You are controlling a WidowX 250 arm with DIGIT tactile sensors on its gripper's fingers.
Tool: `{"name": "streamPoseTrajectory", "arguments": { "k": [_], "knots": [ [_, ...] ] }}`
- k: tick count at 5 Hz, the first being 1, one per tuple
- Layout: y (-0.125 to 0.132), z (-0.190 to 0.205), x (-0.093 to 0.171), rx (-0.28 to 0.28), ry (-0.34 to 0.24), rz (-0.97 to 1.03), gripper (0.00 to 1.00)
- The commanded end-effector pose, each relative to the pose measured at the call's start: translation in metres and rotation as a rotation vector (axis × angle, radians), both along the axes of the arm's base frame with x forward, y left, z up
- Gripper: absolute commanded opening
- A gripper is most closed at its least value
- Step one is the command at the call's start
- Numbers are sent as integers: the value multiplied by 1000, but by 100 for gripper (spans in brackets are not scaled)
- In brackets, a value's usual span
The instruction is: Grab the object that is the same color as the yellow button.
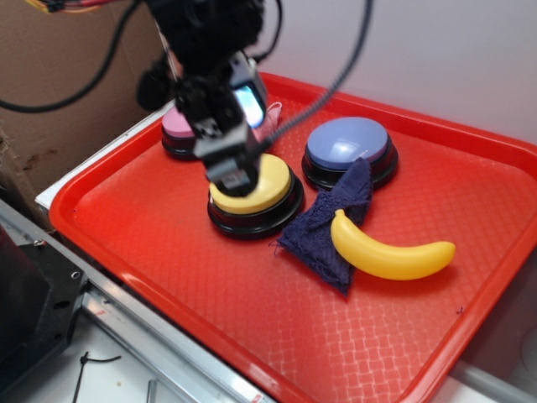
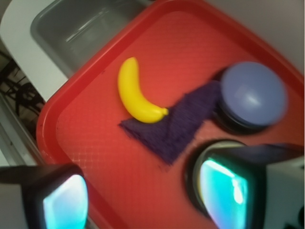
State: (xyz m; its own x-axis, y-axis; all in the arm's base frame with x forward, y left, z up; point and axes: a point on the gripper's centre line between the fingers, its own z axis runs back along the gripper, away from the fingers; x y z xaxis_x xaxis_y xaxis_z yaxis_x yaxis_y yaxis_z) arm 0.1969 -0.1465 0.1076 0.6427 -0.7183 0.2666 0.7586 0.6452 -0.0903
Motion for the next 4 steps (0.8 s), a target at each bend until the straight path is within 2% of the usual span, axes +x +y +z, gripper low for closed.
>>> {"name": "streamPoseTrajectory", "arguments": {
  "k": [1,2,3,4],
  "knots": [
    [-44,-20,22,46,-51,-91,100],
    [-57,-43,34,52,5,-138,100],
    [-64,-64,44,108,20,-141,100],
    [-69,-75,47,123,39,-150,100]
  ]
}}
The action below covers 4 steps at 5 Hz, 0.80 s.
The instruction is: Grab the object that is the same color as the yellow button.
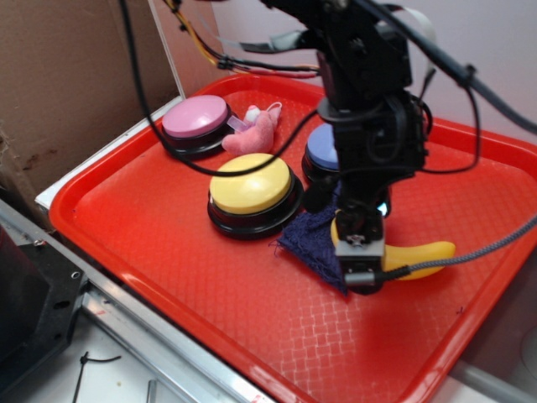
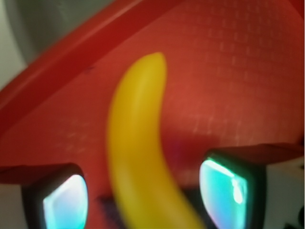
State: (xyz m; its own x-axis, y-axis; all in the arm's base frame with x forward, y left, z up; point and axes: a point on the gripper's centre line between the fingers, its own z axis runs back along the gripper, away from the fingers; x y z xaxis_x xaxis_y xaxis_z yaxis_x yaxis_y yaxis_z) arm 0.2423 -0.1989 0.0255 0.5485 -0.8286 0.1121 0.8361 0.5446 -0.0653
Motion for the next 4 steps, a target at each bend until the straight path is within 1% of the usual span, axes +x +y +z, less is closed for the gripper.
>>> {"name": "streamPoseTrajectory", "arguments": {
  "k": [1,2,3,4],
  "knots": [
    [-20,1,-1,11,-34,-47,43],
    [-18,3,-5,11,-45,-43,0],
    [-3,27,-8,-2,-73,81,0],
    [32,77,-15,4,-79,331,0]
  ]
}}
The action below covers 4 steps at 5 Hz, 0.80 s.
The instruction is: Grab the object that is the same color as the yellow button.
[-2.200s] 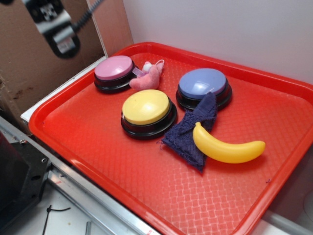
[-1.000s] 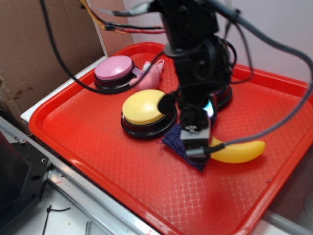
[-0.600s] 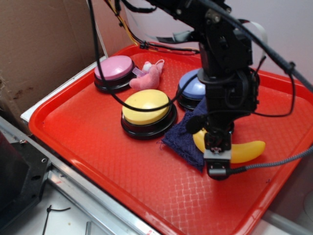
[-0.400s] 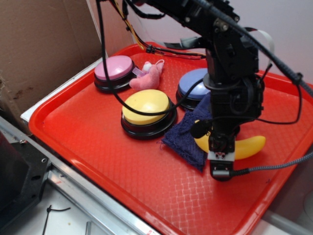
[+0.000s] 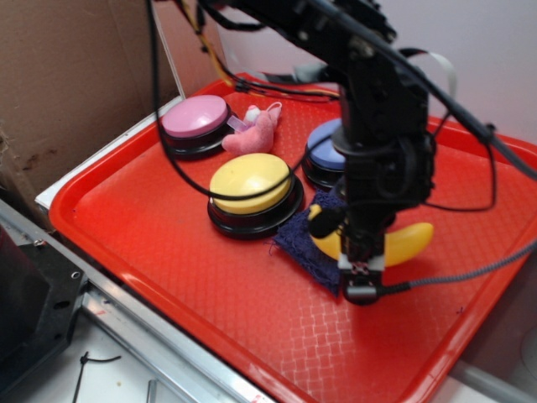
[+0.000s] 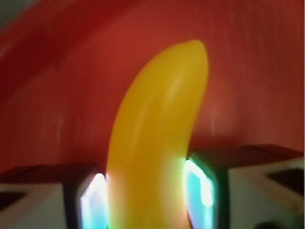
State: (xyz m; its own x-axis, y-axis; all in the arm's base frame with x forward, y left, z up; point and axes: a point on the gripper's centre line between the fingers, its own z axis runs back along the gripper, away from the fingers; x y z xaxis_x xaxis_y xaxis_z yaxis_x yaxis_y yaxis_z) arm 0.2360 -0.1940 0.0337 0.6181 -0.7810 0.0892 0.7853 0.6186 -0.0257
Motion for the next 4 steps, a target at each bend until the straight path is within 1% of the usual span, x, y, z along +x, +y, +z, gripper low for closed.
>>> {"name": "streamPoseTrajectory", "arguments": {
  "k": [1,2,3,4],
  "knots": [
    [75,112,-25,-43,-18,492,0],
    [114,139,-43,-79,14,744,0],
    [141,159,-61,-100,-11,919,0],
    [158,168,-76,-110,-30,1054,0]
  ]
}}
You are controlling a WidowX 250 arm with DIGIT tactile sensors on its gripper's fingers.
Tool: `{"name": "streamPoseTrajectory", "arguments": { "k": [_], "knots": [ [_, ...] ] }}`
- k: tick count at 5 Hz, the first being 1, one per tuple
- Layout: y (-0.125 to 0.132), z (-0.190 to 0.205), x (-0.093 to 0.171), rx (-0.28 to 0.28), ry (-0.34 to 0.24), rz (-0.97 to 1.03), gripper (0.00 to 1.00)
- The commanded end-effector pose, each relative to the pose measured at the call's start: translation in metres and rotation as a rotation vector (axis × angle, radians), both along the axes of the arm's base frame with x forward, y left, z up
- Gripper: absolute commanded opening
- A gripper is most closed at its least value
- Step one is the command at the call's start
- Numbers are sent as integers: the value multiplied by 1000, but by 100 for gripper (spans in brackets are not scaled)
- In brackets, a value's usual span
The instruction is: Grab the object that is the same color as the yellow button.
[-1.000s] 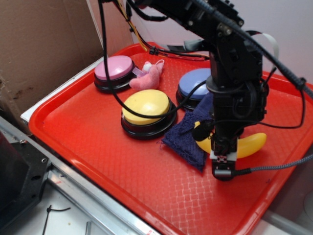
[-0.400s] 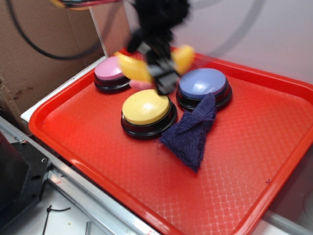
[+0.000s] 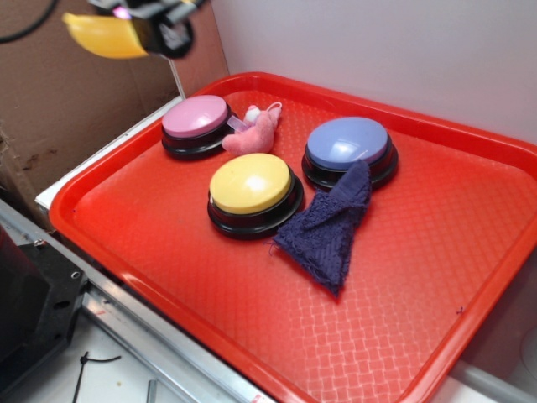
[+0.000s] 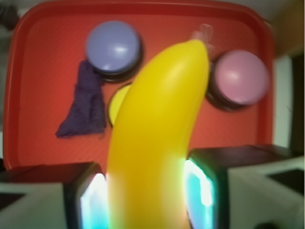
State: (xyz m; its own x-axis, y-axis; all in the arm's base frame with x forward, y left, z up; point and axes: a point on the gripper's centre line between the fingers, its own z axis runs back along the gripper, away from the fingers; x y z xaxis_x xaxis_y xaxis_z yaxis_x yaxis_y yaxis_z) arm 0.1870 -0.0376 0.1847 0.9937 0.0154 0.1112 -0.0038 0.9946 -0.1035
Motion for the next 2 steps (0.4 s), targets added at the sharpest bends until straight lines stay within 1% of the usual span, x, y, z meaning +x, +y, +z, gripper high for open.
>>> {"name": "streamPoseTrajectory", "arguments": {
  "k": [1,2],
  "knots": [
    [7,16,-31,-15,-61,186,0],
    [5,8,-23,-2,-20,210,0]
  ]
}}
